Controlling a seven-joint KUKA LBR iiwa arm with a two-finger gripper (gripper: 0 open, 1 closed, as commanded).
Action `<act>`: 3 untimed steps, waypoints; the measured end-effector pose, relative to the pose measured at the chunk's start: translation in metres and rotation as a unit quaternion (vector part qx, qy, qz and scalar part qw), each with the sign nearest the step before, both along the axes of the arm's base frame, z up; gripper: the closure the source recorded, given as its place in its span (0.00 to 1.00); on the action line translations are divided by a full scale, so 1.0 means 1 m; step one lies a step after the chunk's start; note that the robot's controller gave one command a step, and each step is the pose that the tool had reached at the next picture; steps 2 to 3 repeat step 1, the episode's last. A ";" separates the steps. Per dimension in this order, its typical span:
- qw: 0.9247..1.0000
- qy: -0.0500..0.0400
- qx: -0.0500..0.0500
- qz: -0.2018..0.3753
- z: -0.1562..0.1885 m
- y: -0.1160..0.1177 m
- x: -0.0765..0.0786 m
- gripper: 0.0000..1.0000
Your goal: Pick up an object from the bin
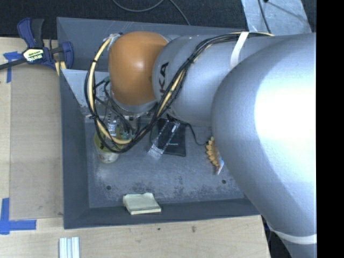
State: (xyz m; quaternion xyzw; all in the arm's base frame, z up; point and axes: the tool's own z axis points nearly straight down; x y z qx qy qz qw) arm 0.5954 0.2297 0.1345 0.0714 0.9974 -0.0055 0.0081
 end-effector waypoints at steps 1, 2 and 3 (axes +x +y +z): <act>1.000 0.002 -0.001 0.000 0.008 0.000 -0.001 1.00; 1.000 0.002 -0.001 0.000 0.008 0.000 -0.001 1.00; 1.000 0.002 -0.001 0.000 0.008 0.000 -0.001 1.00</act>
Offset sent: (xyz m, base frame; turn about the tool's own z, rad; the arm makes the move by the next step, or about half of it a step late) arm 0.0001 0.0001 0.0181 0.0000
